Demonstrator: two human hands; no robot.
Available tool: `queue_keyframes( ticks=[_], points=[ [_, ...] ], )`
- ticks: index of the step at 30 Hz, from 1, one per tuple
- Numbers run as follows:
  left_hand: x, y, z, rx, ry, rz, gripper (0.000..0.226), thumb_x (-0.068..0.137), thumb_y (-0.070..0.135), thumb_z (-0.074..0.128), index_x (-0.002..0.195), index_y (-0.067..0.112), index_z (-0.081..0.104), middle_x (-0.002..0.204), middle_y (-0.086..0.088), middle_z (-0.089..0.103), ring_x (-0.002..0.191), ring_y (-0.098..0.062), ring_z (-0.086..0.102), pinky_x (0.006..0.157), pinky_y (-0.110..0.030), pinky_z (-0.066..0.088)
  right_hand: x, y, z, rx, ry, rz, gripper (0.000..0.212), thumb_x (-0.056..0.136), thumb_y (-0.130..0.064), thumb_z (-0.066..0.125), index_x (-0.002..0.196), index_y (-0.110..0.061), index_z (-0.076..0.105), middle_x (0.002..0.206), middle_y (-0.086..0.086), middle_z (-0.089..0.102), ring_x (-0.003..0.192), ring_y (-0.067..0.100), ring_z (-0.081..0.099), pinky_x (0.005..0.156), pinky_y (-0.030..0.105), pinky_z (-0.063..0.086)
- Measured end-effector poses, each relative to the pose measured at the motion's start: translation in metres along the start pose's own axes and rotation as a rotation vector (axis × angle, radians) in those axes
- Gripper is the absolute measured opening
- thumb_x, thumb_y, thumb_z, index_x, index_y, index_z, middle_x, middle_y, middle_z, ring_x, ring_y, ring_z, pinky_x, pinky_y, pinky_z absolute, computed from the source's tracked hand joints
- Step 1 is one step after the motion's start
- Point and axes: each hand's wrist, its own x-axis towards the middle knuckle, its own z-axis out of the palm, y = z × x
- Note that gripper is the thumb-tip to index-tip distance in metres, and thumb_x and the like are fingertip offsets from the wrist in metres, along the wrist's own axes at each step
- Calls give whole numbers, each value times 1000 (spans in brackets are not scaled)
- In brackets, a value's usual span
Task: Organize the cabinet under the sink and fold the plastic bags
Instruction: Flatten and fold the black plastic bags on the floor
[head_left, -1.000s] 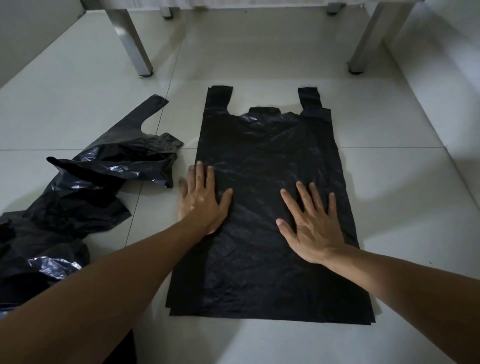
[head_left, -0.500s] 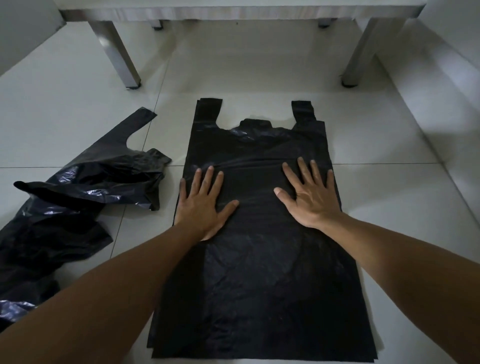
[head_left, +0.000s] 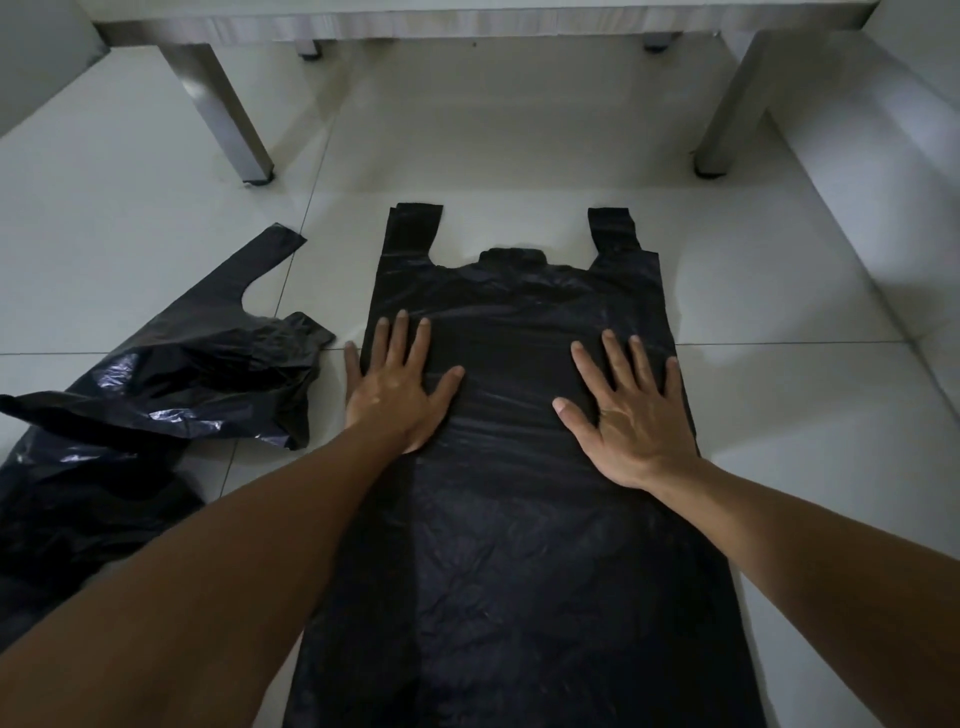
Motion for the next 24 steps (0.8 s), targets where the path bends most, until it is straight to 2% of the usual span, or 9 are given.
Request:
queue_keyframes(
  ticks=[3,7,8,10,13,15,19,22,24],
  points=[
    [0,-4,0,-6,20,2,80,88,73,6,154,29,-10,162,3,-15,148,-17,-17,118,-54,-6,-1,-2,-2,2,-6,-3,82,80,-78,-9,153,-41,-12,164,0,-14,151,27,-14,119,58,-3],
    [-2,-1,2,-6,44,-10,79,89,72,4,154,30,-11,162,4,-16,148,-17,-17,119,-54,-5,13,-12,-17,4,55,25,75,85,-70,26,149,-31,22,160,8,17,150,30,5,116,65,2],
    [-2,-1,2,-4,46,-12,79,88,72,4,153,30,-11,162,4,-16,148,-17,-17,119,-54,-5,21,-15,-20,12,80,12,73,87,-67,31,148,-29,26,159,8,18,150,30,7,116,66,3],
    [-1,-2,2,7,39,-11,79,88,72,3,153,30,-12,161,3,-17,148,-17,-18,119,-53,-6,39,-16,-22,53,80,-10,73,91,-67,30,153,-30,19,164,6,7,151,30,1,117,64,1],
    [-2,-2,2,6,41,-9,79,88,72,3,153,30,-13,161,4,-18,148,-16,-18,119,-52,-6,61,5,-17,83,-17,67,77,89,-78,10,155,-41,-3,165,-1,-13,151,27,-13,118,61,-5],
    [-2,-2,2,11,36,-5,80,88,72,3,153,30,-13,161,4,-18,148,-16,-18,119,-53,-5,65,20,-15,80,-15,131,77,86,-80,4,153,-44,-7,164,-4,-13,150,26,-15,118,60,-6],
    [0,14,-11,66,38,-65,79,92,65,16,155,23,-2,162,-3,-11,148,-23,-15,117,-57,-7,64,24,-13,64,-4,121,76,85,-79,0,153,-44,-10,164,-4,-15,150,25,-15,118,60,-5],
    [20,53,-27,93,145,75,76,94,58,19,154,19,-4,161,-9,-13,148,-27,-16,117,-56,-8,63,24,-12,79,18,106,75,87,-77,1,153,-43,-10,164,-4,-14,151,25,-14,118,60,-5],
    [34,77,-25,46,67,185,74,95,61,15,154,23,-10,161,-6,-17,147,-23,-18,118,-55,-7,63,26,-11,91,14,101,70,90,-72,3,153,-43,-9,164,-4,-14,151,25,-15,118,60,-5]
  ],
)
